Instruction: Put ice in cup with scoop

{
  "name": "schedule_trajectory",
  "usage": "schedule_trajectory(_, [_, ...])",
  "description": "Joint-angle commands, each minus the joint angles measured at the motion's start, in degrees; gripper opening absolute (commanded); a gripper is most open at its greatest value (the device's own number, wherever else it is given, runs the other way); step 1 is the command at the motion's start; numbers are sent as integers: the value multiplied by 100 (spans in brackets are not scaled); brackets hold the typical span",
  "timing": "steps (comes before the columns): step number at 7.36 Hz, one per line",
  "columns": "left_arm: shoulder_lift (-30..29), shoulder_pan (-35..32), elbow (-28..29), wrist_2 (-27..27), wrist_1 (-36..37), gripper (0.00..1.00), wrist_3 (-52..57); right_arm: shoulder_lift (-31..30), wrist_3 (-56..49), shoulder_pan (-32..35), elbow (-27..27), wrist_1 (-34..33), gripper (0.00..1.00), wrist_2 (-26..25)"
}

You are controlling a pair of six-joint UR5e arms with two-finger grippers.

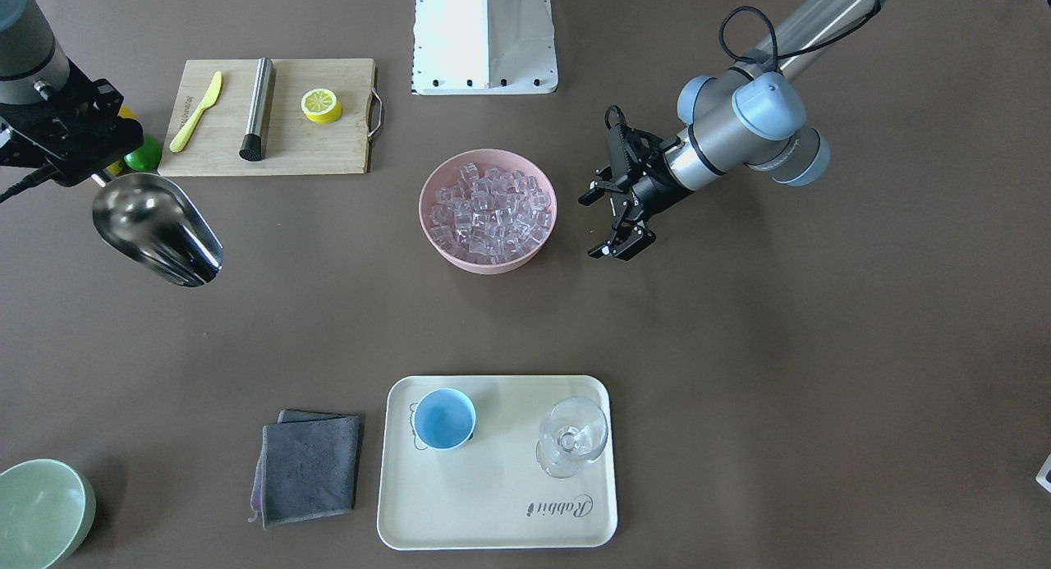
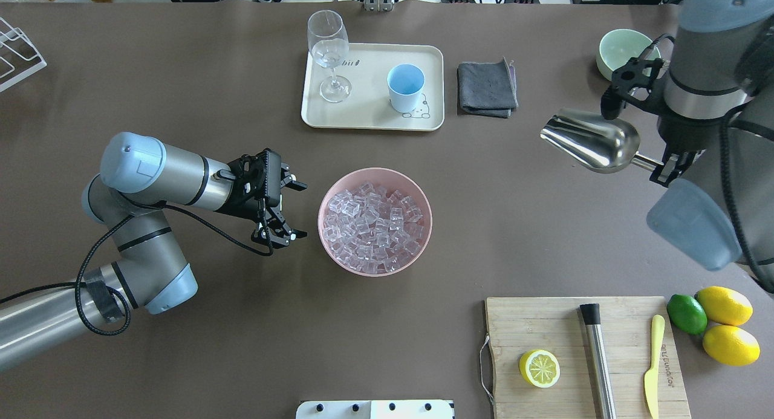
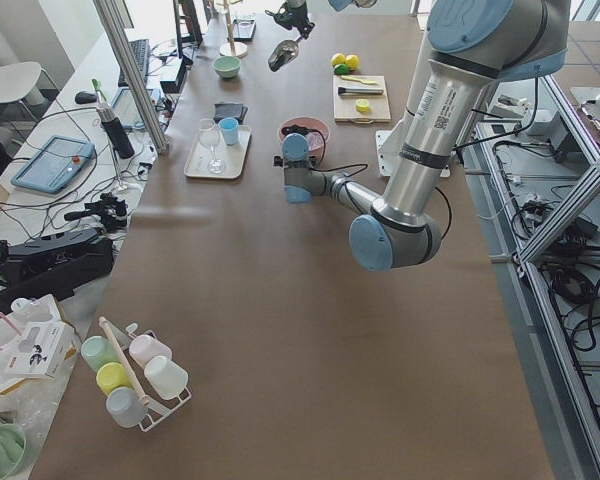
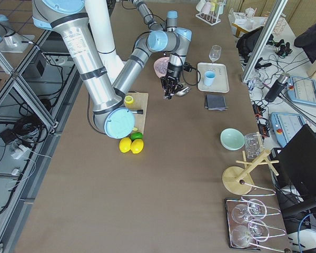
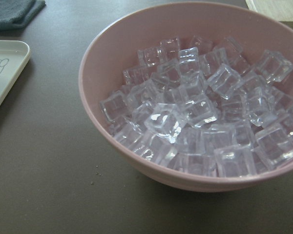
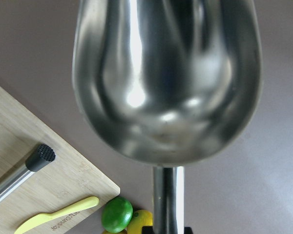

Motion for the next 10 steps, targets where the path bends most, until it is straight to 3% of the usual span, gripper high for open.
schedule_trajectory(1, [-96, 75, 82, 5, 10, 98, -1, 1274, 3, -880, -496, -1019, 0, -85])
schedule_trajectory(5, [-123, 136, 108, 5, 98, 98, 8, 3130, 3, -1472, -1971, -2137, 0, 73])
schedule_trajectory(7, [-123, 145, 126, 5, 98, 98, -1, 3388, 3, -1612, -2458, -2279, 0, 73])
schedule_trajectory(9, [-123, 154, 152, 14, 98, 98, -1, 3870, 3, -1770, -2808, -3191, 0, 64])
schedule_trajectory(10, [-123, 154, 152, 14, 98, 98, -1, 4212, 3, -1849, -3376, -3377, 0, 21])
